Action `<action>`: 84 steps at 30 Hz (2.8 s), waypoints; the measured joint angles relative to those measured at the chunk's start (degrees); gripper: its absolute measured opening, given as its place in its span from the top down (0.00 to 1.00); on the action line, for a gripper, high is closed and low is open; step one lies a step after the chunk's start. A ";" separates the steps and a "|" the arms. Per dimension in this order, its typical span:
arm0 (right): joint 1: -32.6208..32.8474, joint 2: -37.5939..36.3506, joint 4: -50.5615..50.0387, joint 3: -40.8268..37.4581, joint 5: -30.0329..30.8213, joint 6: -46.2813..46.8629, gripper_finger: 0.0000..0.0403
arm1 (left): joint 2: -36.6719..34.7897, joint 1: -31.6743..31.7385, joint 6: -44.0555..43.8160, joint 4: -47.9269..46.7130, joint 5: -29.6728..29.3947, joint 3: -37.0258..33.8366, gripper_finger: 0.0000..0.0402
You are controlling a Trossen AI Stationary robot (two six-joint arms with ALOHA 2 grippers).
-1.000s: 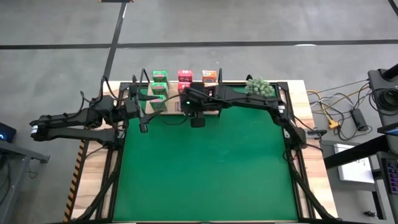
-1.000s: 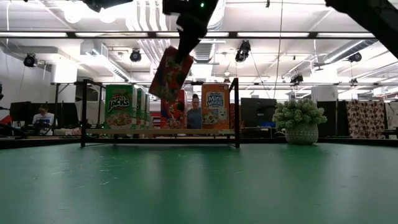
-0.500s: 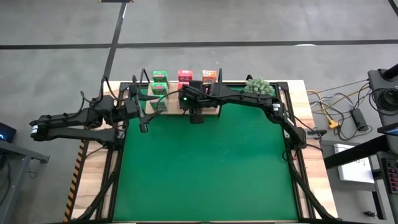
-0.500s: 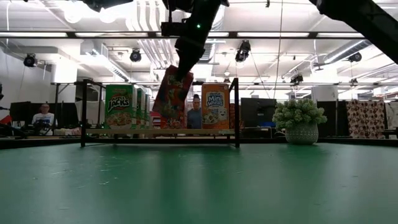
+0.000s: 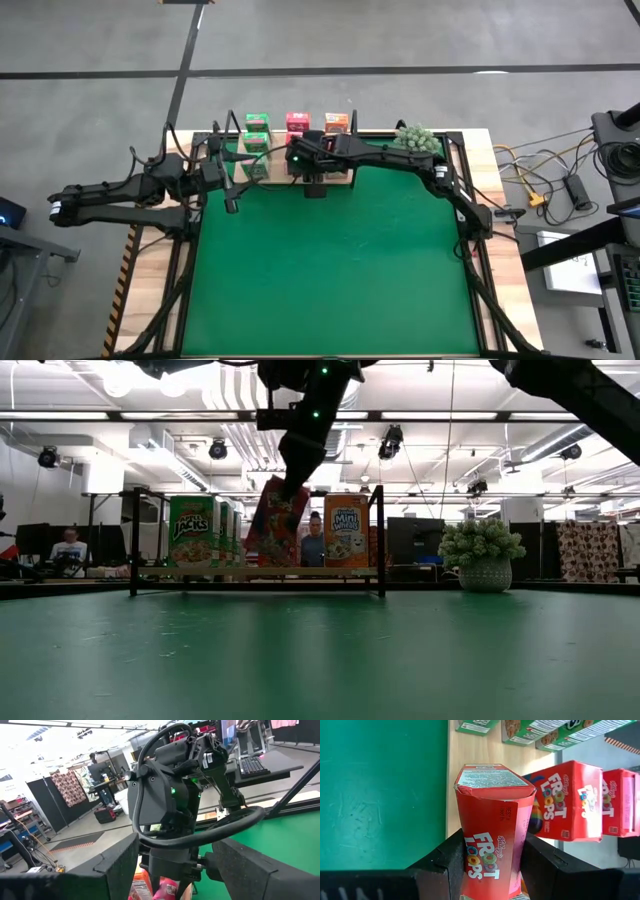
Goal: Stack cereal on shelf
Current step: Put the red cereal box aligned with the other red cereal box on the shelf
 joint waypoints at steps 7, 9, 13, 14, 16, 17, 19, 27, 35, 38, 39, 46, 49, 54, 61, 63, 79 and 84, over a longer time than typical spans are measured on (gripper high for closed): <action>0.04 0.00 -0.04 -0.04 -0.12 -0.02 0.63 | 0.00 0.00 0.02 0.00 0.00 0.00 0.41; -0.04 0.00 0.00 -0.04 -0.12 0.00 0.62 | 0.00 0.00 0.02 0.00 0.02 0.00 0.41; -0.43 -0.02 1.68 -0.41 -0.16 0.01 0.57 | 0.00 0.00 0.02 0.03 0.00 0.00 0.41; -0.59 -0.02 2.62 -0.68 -0.37 0.00 0.55 | 0.00 0.00 0.02 0.08 0.00 0.00 0.41; -1.07 -0.03 3.92 -1.29 -2.25 -0.22 0.53 | 0.00 0.00 0.02 0.13 0.00 0.00 0.41; -1.19 -0.04 4.36 -1.52 -3.33 -0.31 0.52 | 0.00 0.00 0.02 0.11 0.00 0.00 0.41; -1.50 -0.04 4.69 -1.70 -4.40 -0.35 0.50 | 0.00 0.00 0.02 0.11 0.00 0.00 0.41; -1.79 -0.11 5.54 -1.70 -4.45 -0.15 0.44 | 0.00 0.00 0.02 0.11 0.00 0.00 0.41; -1.81 -0.11 5.53 -1.22 -4.04 0.02 0.44 | 0.00 0.00 0.02 0.07 0.02 0.00 0.41; -1.81 -0.21 5.54 -0.58 -4.04 0.00 0.44 | 0.00 0.00 0.02 0.00 0.02 0.00 0.41; -1.81 -0.28 5.52 -0.39 -4.01 -0.12 0.44 | 0.00 0.00 0.02 0.01 0.03 0.00 0.41; -1.78 -0.58 5.13 2.15 -4.01 -0.31 0.43 | 0.00 0.00 0.04 -0.02 0.04 0.00 0.41; -1.68 -0.63 5.04 2.77 -4.09 -0.37 0.45 | 0.00 -0.01 0.26 -0.02 0.04 0.00 0.41; -1.12 -0.63 5.02 2.78 -5.63 -0.80 0.54 | 0.00 -0.02 0.28 -0.02 0.04 0.00 0.41; -0.59 -0.55 5.98 0.62 -10.51 -0.81 0.76 | 0.00 0.00 0.52 -0.02 0.04 0.00 0.41; -0.59 -0.43 6.08 -0.35 -10.51 -0.83 0.82 | 0.00 0.00 0.52 -0.02 0.02 0.00 0.41; -0.73 -0.17 8.64 -5.30 -2.94 -1.53 0.98 | 0.00 -0.02 0.50 0.00 0.03 0.00 0.41; -0.79 -0.17 8.44 -5.30 -1.39 -1.88 0.98 | 0.02 0.00 0.50 -0.01 0.04 0.00 0.41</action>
